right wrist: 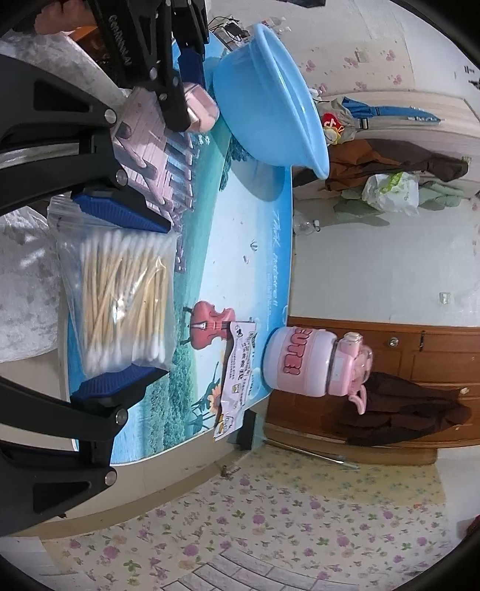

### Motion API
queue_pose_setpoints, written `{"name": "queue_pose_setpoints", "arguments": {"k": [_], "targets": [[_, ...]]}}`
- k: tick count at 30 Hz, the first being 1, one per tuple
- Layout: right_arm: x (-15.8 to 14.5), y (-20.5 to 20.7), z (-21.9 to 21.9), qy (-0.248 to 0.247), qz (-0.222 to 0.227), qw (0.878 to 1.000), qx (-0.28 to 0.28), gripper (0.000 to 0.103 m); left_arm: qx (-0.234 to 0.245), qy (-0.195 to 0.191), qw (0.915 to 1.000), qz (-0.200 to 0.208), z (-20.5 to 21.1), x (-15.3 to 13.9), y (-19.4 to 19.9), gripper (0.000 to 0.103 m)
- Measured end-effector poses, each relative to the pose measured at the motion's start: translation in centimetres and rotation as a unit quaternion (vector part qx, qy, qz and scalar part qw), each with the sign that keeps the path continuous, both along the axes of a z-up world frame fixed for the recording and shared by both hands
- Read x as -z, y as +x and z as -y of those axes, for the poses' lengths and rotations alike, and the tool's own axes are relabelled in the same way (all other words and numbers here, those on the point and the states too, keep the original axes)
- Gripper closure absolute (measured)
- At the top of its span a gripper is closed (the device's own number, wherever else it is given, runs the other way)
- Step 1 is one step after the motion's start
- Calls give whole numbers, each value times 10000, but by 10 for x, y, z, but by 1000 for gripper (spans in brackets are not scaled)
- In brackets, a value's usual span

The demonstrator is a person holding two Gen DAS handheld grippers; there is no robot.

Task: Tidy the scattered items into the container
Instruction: 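Close the left gripper on the pink earbud case and lift it, then carry the pink case with the left gripper while the right carries the swab bag toward the basin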

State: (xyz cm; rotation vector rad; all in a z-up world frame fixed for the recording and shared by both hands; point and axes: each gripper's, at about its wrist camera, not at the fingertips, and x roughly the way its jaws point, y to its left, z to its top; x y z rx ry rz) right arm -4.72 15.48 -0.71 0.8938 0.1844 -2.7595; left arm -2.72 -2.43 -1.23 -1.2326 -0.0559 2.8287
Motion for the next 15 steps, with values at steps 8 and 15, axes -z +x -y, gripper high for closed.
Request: {"name": "queue_pose_setpoints", "arguments": {"k": [8,15], "targets": [[2,5,3,46,-54,10000,-31,33,-135,-133,9995,-234,1,-1,8,63],[1,6,0,-4,-65,10000,23,33,-191,-49,9995,-235,5,-1,10,67]]}}
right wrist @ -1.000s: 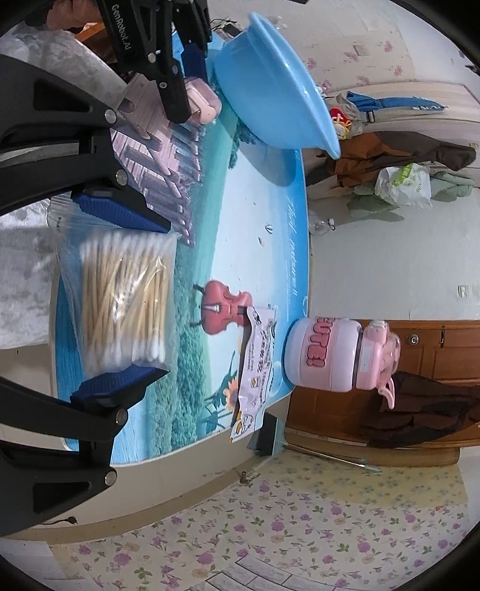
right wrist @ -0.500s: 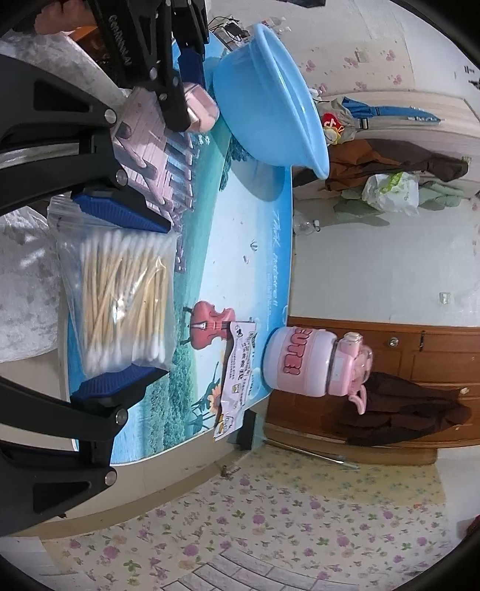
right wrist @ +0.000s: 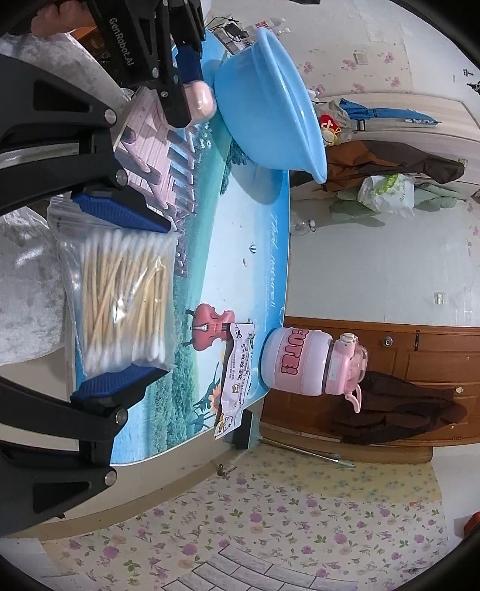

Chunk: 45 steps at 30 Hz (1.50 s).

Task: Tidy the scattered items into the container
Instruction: 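Carry the pink case with the left gripper while the right carries the swab bag toward the basin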

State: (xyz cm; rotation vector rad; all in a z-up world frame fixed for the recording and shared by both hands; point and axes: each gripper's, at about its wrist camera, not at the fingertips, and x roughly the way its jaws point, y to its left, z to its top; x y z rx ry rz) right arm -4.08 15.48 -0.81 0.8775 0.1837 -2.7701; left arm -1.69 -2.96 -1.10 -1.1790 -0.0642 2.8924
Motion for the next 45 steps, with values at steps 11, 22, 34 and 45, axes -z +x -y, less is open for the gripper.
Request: {"name": "queue_pose_setpoints", "arguments": {"k": [11,22,34,45], "targets": [[3,-2,2,5,79,10000,-11,33,32,-52,10000,-22,0,2,-5,67],[3,-4,2,15,115,9999,-37,33,-22,96,9996,248,5,15,-13,67],[5,-6,2,6,183,9998,-71,33,122,246,9992,306,5,15,-20,45],[7,-8,1,-33,253,9996,-74,33,-246,340,9990,183,7,17,-27,40]]}}
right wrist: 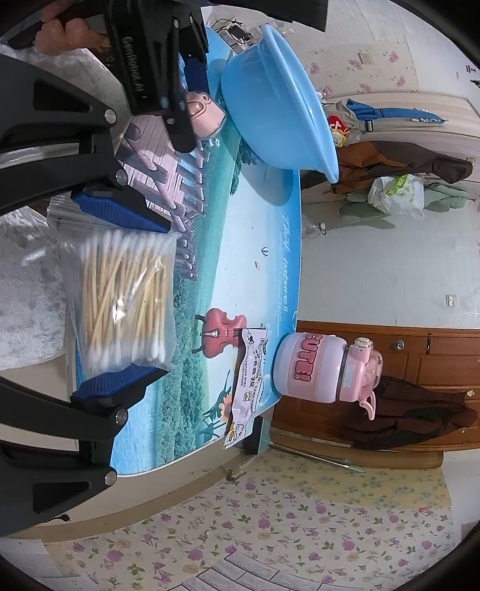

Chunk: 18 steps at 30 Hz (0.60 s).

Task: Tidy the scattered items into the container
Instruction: 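Carry the pink case with the left gripper while the right carries the swab bag toward the basin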

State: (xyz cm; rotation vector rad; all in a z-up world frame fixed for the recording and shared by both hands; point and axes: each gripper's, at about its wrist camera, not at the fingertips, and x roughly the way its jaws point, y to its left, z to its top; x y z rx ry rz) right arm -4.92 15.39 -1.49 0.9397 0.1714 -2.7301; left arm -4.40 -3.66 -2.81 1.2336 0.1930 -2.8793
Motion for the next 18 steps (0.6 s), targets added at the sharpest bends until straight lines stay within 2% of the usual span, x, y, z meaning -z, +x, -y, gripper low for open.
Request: {"name": "queue_pose_setpoints", "arguments": {"k": [3,5,7,18], "targets": [[0,0,0,7,8,10000,-19,33,-83,-38,9999,-56,2,1,-1,46],[1,-1,0,2,11,10000,-21,33,-112,-70,9999,-72,3,1,-1,58],[1,-2,-1,-9,26,10000,-12,33,-103,-41,9999,-84,5,1,-2,63],[3,-4,-2,-38,77,10000,-8,33,100,-33,9999,-101,4,0,0,63]]}}
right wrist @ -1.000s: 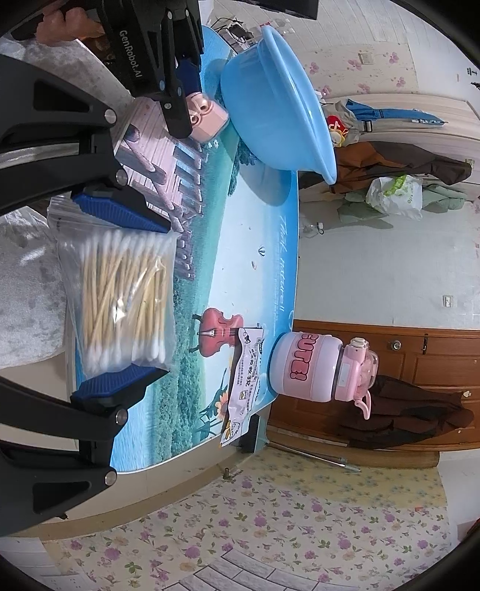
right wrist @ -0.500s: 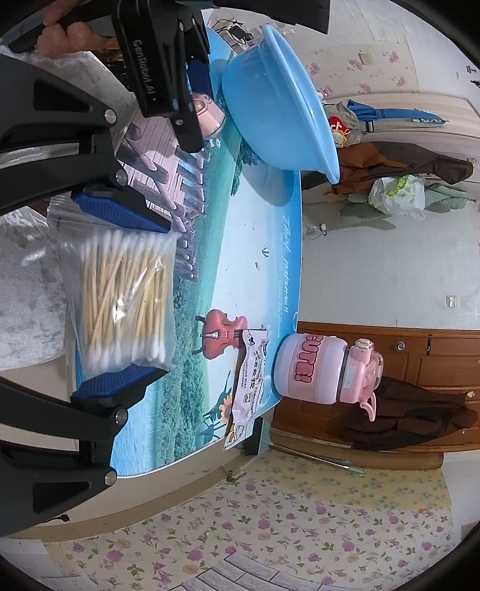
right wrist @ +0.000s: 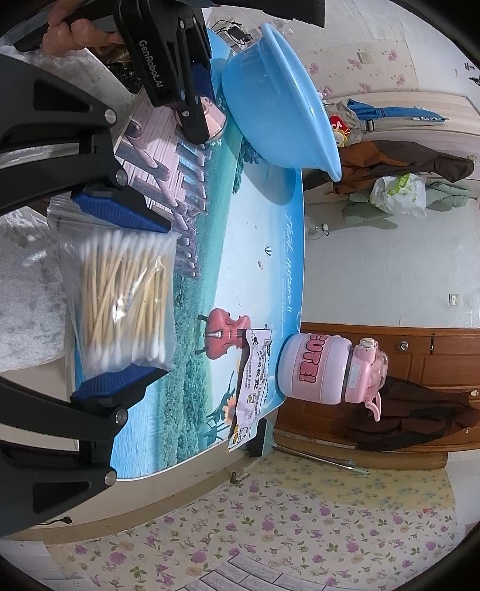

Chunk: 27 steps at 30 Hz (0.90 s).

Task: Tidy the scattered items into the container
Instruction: 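Carry the pink case with the left gripper while the right carries the swab bag toward the basin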

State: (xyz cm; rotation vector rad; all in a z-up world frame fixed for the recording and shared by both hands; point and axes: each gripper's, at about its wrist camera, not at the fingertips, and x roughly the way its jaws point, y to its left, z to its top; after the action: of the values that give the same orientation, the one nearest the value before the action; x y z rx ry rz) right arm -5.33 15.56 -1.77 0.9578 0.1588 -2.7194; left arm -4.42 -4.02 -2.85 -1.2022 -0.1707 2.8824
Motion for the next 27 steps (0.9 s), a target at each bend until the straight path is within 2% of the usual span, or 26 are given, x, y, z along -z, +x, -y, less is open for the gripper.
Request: {"name": "queue_pose_setpoints", "arguments": {"k": [8,15,21,27], "targets": [[-1,0,0,11,-24,10000,-14,33,128,21,9999,-9,-4,-2,3,63],[-8,1,-3,-48,-141,9999,49,33,252,8,9995,-175,-9,-12,9,63],[-17,-2,-7,-69,-274,9995,151,33,360,-54,9981,-489,-14,-33,18,63],[-28,-3,-6,-64,-380,9992,140,33,397,38,9963,-758,-13,-58,22,63]]}}
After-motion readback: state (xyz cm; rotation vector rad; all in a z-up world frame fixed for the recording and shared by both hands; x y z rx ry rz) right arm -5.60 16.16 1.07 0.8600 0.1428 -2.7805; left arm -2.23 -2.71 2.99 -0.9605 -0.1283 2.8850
